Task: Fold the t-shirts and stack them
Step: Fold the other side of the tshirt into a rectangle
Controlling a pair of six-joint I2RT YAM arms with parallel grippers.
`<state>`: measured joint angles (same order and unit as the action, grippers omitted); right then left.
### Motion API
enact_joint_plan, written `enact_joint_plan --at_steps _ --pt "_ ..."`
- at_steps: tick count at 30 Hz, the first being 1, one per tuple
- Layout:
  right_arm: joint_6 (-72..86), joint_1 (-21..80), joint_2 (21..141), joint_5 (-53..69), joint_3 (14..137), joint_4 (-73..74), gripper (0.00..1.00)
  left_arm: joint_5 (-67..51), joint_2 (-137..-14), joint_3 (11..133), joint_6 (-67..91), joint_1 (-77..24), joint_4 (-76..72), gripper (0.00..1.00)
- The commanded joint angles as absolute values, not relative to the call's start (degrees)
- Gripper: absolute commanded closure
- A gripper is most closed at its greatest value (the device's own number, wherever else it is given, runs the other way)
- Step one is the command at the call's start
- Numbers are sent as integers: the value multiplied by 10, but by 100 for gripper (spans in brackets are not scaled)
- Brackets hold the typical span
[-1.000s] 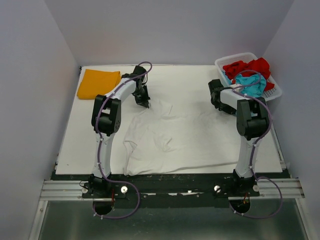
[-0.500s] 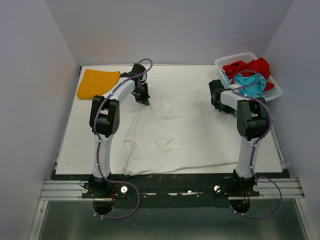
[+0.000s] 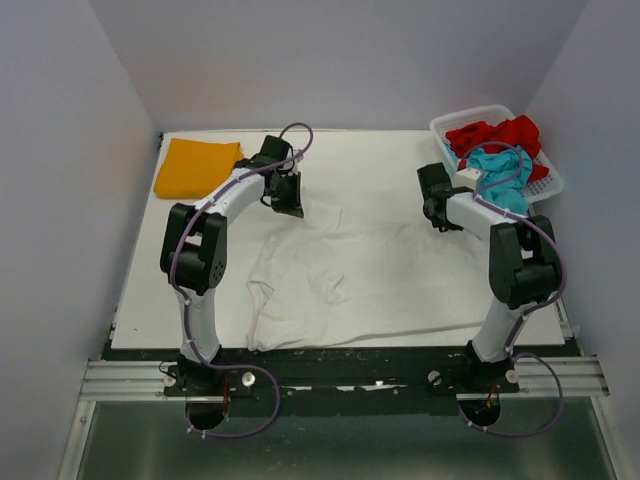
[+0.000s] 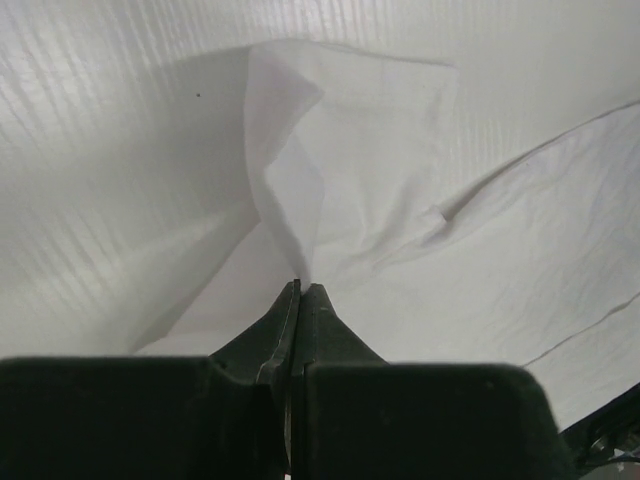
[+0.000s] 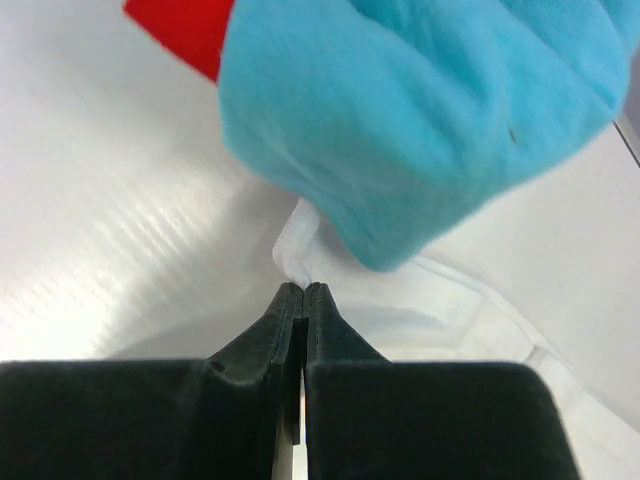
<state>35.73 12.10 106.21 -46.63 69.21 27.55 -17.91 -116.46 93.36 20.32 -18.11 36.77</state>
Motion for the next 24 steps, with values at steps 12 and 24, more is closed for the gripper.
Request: enact_joint_plan --at_steps 12,24 --pt "398 156 911 -474 584 338 99 -94 -897 667 175 -295 247 100" --pt "418 156 815 -488 531 394 98 51 -705 490 282 -417 250 100"
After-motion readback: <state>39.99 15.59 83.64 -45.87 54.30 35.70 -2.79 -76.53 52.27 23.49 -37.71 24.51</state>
